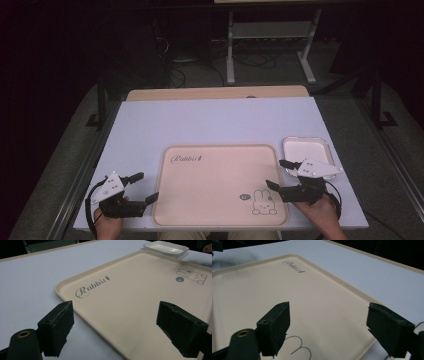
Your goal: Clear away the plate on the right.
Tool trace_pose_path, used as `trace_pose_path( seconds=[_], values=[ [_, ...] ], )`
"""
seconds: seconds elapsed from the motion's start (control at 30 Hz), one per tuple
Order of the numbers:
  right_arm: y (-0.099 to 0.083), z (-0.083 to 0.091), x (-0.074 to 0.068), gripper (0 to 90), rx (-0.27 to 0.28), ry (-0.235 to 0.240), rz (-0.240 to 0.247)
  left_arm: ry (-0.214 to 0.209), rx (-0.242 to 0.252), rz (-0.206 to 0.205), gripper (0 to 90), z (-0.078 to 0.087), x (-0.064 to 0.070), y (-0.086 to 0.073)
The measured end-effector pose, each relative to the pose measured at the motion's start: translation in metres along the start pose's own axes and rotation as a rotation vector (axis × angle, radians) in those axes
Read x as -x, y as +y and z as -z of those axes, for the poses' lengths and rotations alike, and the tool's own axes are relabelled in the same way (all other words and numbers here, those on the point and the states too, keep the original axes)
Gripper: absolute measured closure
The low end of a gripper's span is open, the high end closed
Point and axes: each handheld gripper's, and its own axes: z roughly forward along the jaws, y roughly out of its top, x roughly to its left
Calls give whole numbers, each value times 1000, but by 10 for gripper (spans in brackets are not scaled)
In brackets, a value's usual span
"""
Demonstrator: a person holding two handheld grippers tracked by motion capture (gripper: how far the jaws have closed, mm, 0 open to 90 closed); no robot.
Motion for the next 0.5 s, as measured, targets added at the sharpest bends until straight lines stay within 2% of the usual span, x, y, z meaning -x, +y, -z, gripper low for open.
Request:
trace_pose_path(
  seconds=[0.2,0.5],
  values=[
    [0,1,1,181,3,4,-6,-1,-8,-1,139,-1,0,0],
    [1,2,-1,181,6,14,-6,3,8,-5,140,3,0,0]
  ],
)
